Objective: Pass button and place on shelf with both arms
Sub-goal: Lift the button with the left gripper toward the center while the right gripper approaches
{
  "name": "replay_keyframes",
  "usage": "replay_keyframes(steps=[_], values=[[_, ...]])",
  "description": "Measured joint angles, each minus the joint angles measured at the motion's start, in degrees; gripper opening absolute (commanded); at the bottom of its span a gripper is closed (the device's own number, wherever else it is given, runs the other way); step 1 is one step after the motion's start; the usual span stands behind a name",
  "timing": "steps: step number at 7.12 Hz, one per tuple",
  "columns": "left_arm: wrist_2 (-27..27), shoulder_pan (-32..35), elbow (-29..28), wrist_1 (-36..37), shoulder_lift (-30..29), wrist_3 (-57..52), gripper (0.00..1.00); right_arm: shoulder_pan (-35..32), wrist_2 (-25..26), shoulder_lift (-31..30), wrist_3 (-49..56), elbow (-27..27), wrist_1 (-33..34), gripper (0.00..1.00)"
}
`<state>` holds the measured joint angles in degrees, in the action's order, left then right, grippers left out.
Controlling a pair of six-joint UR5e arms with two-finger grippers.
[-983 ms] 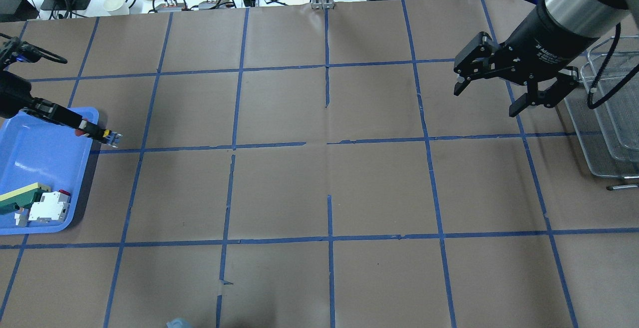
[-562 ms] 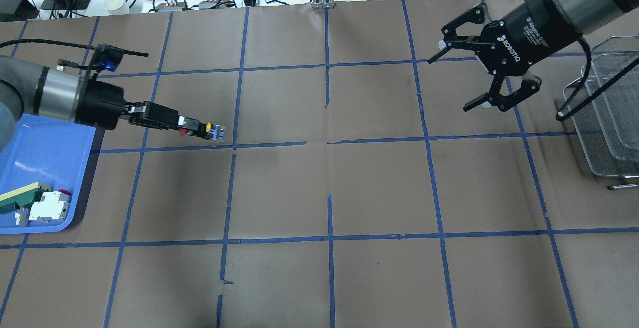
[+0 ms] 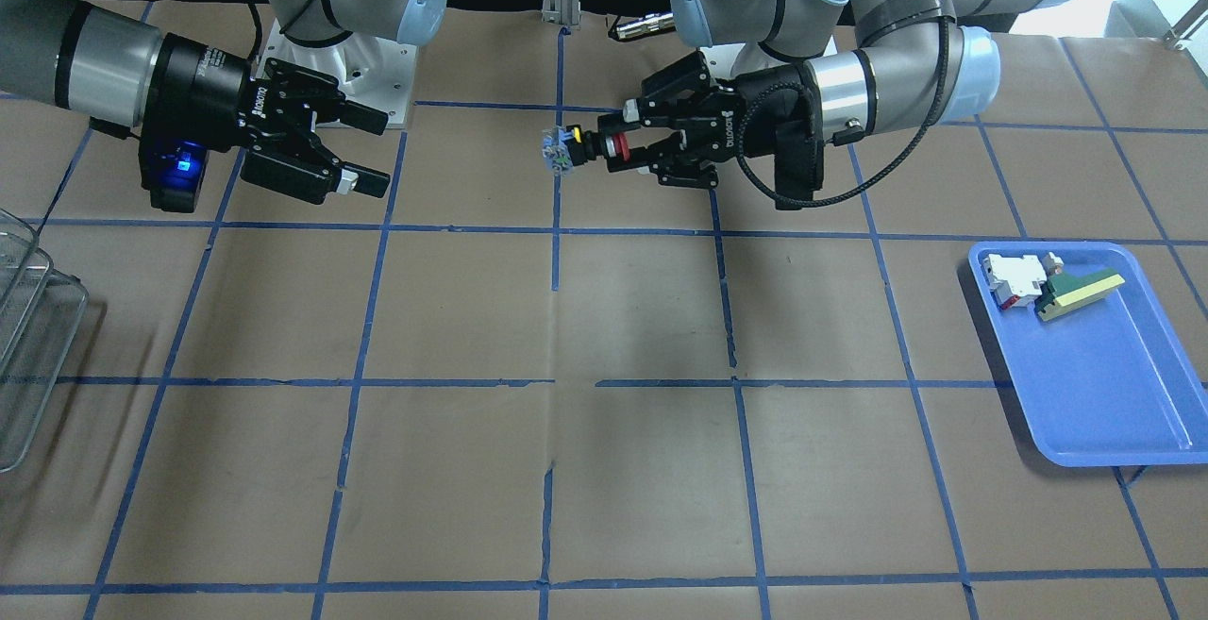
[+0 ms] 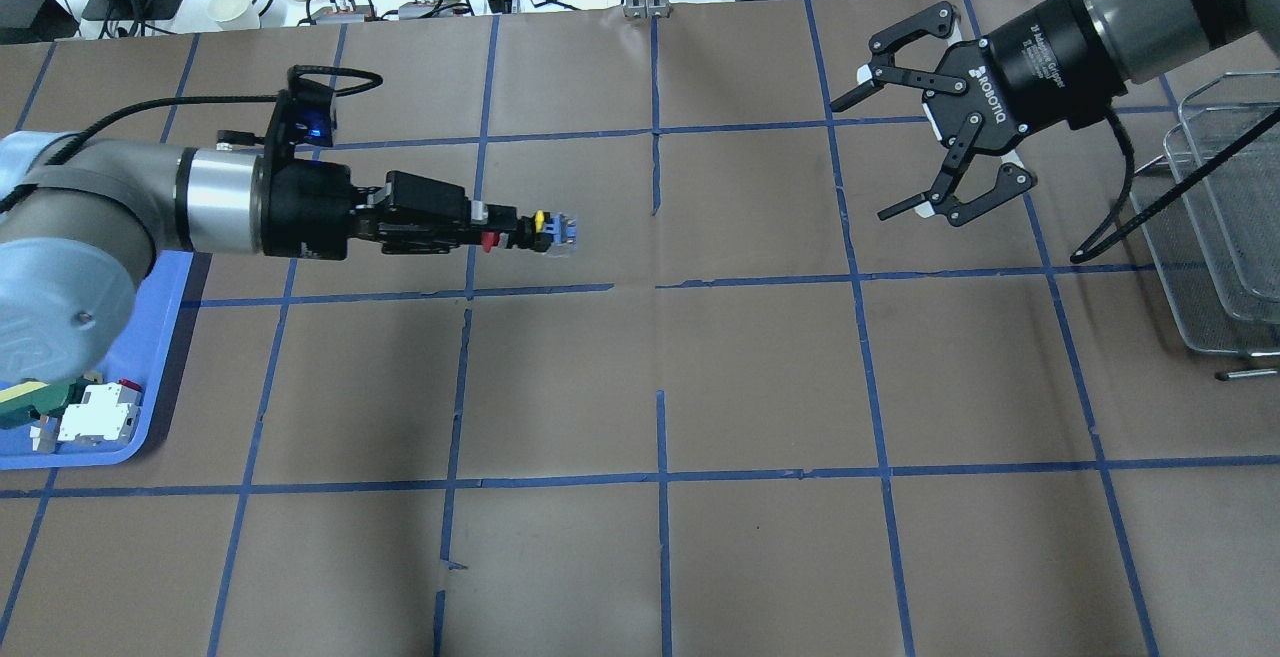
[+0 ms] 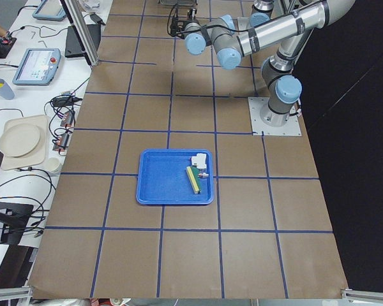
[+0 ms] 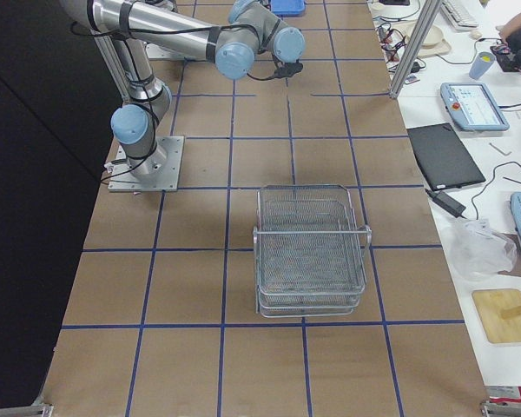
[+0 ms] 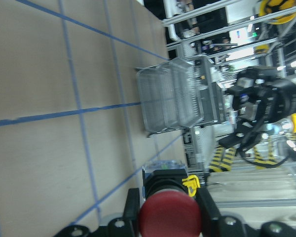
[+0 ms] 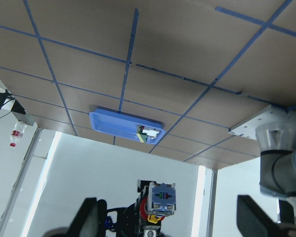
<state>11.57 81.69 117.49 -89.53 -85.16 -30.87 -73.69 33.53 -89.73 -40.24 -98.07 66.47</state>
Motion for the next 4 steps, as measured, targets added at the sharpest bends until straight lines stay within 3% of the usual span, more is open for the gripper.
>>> replay_keyframes(steps=[1, 4], values=[[-4.75, 1.41, 0.42, 0.66, -0.28, 1.44, 0.13, 1.17, -2.47, 0.16, -0.05, -0.20, -2.57, 1.00], [-10.78, 3.64, 0.63, 2.49, -0.68, 4.22, 0.11, 2.00, -8.49, -0.19, 3.38, -1.94, -8.90, 1.00]])
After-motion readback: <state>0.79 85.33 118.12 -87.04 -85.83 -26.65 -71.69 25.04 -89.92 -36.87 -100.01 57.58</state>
